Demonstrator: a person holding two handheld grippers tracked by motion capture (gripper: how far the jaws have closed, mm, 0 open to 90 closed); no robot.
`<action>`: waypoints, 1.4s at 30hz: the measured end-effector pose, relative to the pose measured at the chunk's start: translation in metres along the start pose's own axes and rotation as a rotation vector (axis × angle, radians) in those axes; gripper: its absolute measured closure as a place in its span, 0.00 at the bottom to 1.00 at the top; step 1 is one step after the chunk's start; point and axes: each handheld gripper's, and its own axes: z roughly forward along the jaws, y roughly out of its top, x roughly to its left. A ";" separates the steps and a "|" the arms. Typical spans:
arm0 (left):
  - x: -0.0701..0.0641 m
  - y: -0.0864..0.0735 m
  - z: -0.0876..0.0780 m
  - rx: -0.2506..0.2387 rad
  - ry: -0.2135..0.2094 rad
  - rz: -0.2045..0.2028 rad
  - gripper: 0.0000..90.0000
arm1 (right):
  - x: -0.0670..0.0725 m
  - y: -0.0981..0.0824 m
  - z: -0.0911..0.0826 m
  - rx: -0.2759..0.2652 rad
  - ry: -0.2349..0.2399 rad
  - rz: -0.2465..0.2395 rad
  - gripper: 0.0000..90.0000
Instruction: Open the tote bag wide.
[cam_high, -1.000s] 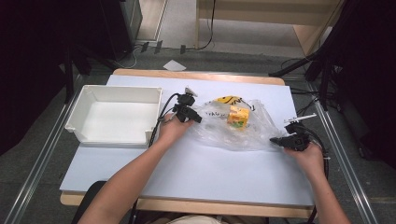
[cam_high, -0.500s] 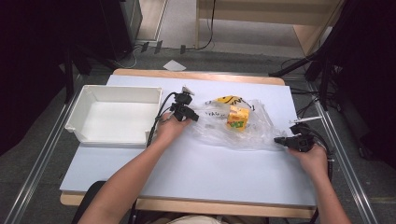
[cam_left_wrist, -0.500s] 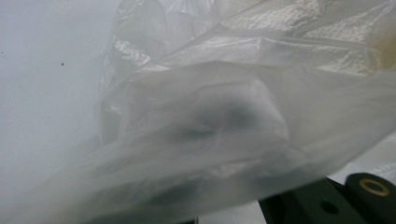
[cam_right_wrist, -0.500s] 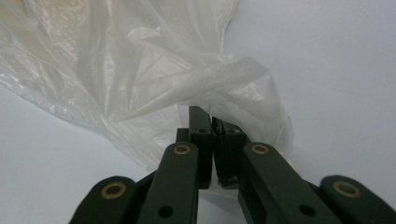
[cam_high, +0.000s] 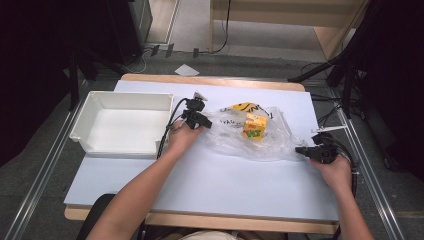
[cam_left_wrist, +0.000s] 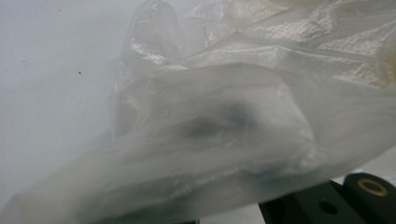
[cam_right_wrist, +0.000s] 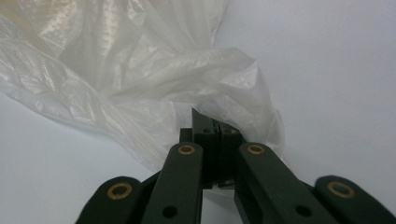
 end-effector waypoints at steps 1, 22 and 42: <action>0.000 0.000 0.000 -0.003 0.004 -0.005 0.92 | 0.000 0.000 0.000 -0.002 -0.003 -0.002 1.00; -0.022 0.005 -0.019 -0.113 -0.096 0.067 0.98 | 0.027 0.030 -0.012 -0.047 0.018 -0.071 0.97; -0.008 0.029 0.011 -0.041 -0.020 0.078 0.58 | 0.040 0.086 0.023 0.067 -0.048 -0.140 0.63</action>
